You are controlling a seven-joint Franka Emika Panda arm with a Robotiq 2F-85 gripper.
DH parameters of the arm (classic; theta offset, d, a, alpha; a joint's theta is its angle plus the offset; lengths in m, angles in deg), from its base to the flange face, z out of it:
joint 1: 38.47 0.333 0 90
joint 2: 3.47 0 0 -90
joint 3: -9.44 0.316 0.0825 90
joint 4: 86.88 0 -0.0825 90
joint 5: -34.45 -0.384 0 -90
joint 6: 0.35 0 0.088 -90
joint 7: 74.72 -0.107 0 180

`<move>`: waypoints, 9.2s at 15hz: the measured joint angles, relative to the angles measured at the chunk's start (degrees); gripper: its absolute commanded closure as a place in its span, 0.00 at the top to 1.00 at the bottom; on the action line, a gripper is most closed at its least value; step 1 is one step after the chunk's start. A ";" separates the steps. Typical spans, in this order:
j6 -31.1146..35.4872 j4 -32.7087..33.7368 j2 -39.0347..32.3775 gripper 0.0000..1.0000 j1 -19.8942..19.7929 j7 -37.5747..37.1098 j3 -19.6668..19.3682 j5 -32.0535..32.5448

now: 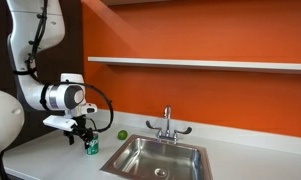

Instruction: Pick up the can drink bottle and put it on the shelf

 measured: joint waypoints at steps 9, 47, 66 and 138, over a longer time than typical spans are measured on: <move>3.99 0.51 -0.71 1.00 0.01 -16.26 -5.27 20.11; 8.06 8.76 -7.69 0.38 2.06 -47.71 -12.50 48.70; -1.15 4.08 -1.00 0.38 1.53 -31.58 -1.44 13.84; -56.28 83.29 -5.25 0.38 -1.15 -1.57 -1.04 11.15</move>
